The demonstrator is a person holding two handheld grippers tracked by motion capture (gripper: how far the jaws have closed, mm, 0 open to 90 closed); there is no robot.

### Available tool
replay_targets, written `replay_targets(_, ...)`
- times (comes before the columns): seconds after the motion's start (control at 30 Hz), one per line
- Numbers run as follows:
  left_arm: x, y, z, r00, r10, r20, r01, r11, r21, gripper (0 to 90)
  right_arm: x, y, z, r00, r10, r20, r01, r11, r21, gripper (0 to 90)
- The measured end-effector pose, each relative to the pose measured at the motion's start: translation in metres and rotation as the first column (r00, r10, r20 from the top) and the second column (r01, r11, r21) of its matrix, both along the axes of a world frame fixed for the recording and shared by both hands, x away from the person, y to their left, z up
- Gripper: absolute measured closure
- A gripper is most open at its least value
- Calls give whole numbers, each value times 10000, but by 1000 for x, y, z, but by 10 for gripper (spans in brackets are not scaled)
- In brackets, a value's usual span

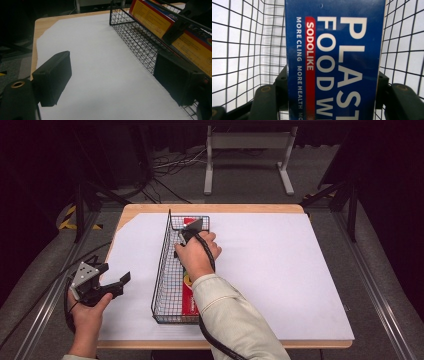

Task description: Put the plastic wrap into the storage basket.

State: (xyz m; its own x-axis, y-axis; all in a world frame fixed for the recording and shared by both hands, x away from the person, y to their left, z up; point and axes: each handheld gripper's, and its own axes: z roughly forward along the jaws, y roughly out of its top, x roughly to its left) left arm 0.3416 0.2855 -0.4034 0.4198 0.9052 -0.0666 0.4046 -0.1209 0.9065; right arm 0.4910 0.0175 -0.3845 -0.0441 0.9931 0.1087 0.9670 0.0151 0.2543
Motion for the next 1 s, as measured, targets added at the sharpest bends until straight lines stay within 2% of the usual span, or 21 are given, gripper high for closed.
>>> replay_targets(0.17,0,0,0,10000,0,-5,0,10000,-7,154,1,1,0,10000,16,-75,-17,9999,-122,388)
replay_targets(0.27,0,-1,0,10000,-7,-31,7,10000,-14,154,0,3,-2,10000,50,39,-49,9990,-447,382)
replay_targets(0.4,0,-2,0,10000,-52,-2,52,10000,-4,154,0,3,-3,9999,0,-100,-6,9981,-608,380)
replay_targets(0.8,1,-2,1,10000,-17,28,17,10000,-66,154,0,3,-4,10000,-14,9,15,9982,-594,365)
replay_targets(1.0,1,-2,1,10000,-25,21,25,10000,-93,154,-2,5,-5,9999,0,113,9,9969,-788,350)
